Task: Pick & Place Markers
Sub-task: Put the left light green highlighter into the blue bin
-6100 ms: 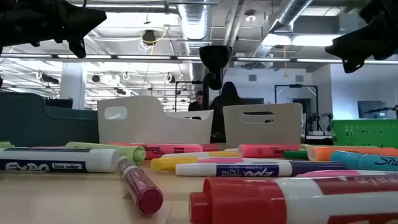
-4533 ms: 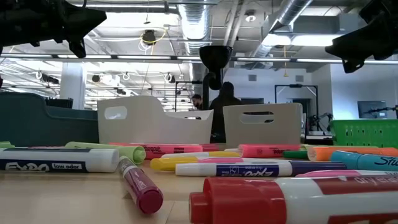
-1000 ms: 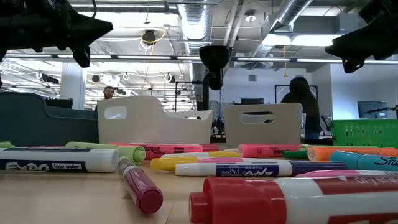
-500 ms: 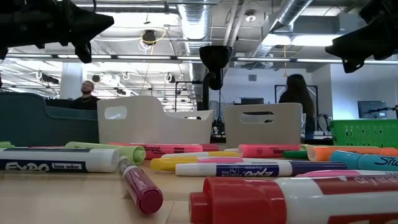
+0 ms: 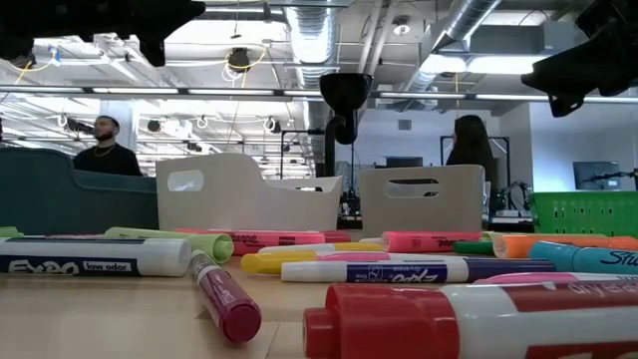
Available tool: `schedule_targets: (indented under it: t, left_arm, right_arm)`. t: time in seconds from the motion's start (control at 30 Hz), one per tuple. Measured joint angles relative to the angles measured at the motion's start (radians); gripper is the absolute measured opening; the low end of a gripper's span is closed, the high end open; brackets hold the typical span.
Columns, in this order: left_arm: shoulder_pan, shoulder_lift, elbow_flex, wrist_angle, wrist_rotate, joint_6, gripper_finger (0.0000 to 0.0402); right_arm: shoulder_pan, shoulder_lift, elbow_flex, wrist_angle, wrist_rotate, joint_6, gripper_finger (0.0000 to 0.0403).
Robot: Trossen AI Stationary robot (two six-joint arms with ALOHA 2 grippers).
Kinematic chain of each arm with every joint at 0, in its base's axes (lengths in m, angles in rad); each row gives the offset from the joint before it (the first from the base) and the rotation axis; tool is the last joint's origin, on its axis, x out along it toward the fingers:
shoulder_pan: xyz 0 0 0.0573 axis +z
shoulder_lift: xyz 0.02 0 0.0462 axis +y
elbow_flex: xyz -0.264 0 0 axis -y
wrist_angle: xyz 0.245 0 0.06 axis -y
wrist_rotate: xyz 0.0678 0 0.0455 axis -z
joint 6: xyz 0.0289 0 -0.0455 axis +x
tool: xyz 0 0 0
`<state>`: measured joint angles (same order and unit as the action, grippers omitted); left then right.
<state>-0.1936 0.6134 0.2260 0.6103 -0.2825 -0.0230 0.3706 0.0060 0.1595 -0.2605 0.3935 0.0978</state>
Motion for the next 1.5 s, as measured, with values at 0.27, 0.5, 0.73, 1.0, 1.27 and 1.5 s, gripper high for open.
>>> schedule_targets:
  t: [0.27,0.5,0.73,1.0,1.27,1.5]
  left_arm:
    - [-0.010,0.055,0.002,-0.111,0.000,-0.106,0.0126]
    - [-0.056,0.200,0.002,-0.139,0.072,-0.191,0.0127]
    - [-0.107,0.276,0.083,-0.139,0.082,-0.151,0.0127]
    - [-0.122,0.313,0.140,-0.147,0.098,-0.086,0.0127]
    - [-0.123,0.341,0.140,-0.141,0.188,-0.056,0.0127]
    - [-0.113,0.451,0.140,-0.131,0.180,-0.007,0.0127]
  right_arm:
    - [0.000,0.000,0.000,0.009,0.002,-0.001,0.0098]
    - [0.002,0.000,0.000,0.008,-0.006,0.205,0.0098]
    - [-0.020,0.000,0.000,0.082,0.167,0.201,0.0098]
    - [-0.077,0.012,0.000,0.127,0.178,0.177,0.0098]
    - [-0.063,0.161,0.000,0.340,-0.088,0.234,0.0098]
    - [-0.013,0.558,-0.042,0.951,-0.155,-0.072,0.0098]
